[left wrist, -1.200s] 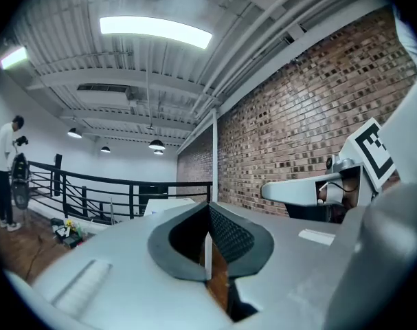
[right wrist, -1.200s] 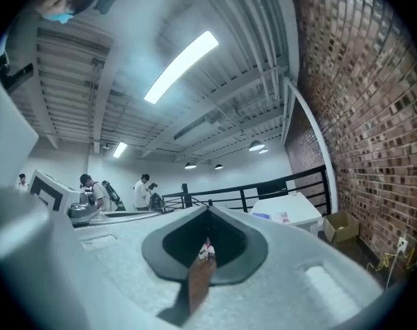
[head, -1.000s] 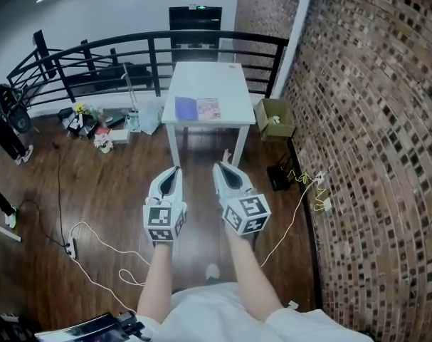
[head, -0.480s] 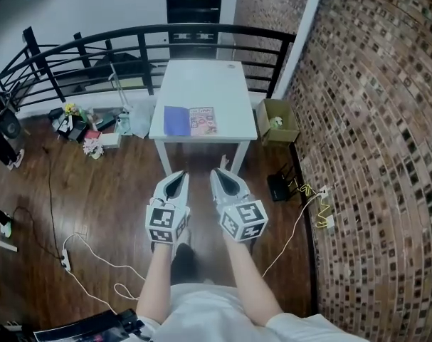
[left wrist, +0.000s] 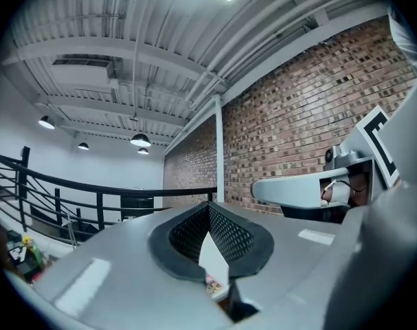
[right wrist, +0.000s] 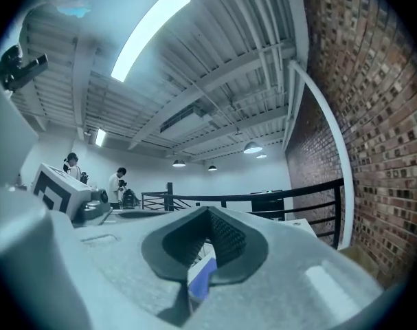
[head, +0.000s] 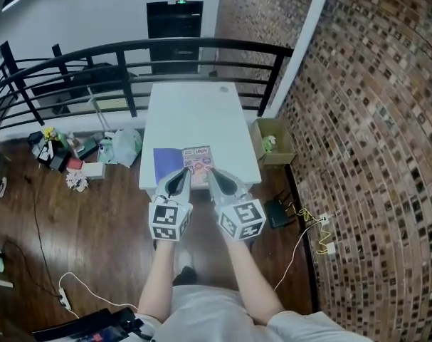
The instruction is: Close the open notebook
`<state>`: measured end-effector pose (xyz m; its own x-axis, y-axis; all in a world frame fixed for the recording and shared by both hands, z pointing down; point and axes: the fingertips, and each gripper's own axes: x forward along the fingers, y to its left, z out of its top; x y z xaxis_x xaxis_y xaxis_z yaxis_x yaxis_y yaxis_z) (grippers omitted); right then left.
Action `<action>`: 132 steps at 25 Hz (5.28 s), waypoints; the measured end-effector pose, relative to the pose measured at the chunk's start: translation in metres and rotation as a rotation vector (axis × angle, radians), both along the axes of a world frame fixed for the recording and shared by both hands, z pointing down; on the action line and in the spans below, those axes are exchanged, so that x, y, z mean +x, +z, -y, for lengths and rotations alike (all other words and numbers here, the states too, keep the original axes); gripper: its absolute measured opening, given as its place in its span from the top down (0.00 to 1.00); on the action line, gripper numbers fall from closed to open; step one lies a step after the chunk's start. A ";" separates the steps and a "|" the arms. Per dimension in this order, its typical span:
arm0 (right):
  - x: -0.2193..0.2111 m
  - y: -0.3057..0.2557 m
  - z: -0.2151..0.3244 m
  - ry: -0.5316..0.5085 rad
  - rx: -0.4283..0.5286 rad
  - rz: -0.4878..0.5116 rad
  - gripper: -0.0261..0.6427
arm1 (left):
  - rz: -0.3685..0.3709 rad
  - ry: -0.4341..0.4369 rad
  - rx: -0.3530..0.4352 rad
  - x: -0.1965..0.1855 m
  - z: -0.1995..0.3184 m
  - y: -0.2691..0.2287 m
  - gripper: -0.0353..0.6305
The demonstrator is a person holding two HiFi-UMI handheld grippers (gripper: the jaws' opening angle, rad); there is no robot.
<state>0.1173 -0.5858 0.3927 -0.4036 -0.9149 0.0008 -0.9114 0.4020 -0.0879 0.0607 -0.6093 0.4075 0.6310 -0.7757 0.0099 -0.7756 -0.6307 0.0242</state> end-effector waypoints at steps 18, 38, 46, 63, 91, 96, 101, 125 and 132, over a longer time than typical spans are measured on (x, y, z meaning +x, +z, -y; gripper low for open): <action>0.007 0.099 0.182 -0.088 -0.217 0.059 0.98 | 0.075 -0.170 -0.222 -0.070 0.172 0.102 0.86; 0.002 0.198 0.197 -0.170 -0.437 0.053 0.98 | -0.092 -0.205 -0.834 -0.116 0.142 0.318 0.44; -0.002 0.199 0.196 -0.190 -0.441 0.082 0.98 | -0.103 -0.156 -0.844 -0.100 0.140 0.317 0.56; 0.048 0.129 0.220 -0.121 -0.304 0.119 0.98 | -0.042 0.256 -0.692 0.040 0.123 0.203 0.60; 0.183 0.180 0.181 0.107 -0.375 0.189 0.98 | 0.324 0.330 -0.958 0.160 0.113 0.350 0.81; 0.174 0.168 0.172 0.112 -0.356 0.186 0.98 | 0.327 0.327 -0.952 0.163 0.112 0.352 0.85; 0.154 0.138 0.152 0.120 -0.301 0.160 0.98 | 0.159 0.320 -0.855 0.157 0.108 0.309 0.90; 0.087 0.043 -0.074 -0.026 -0.074 0.058 0.98 | -0.088 0.118 -0.253 0.045 -0.059 0.087 0.92; 0.114 0.104 -0.213 -0.063 -0.268 0.042 0.98 | -0.018 -0.051 -0.141 0.063 -0.212 0.047 0.92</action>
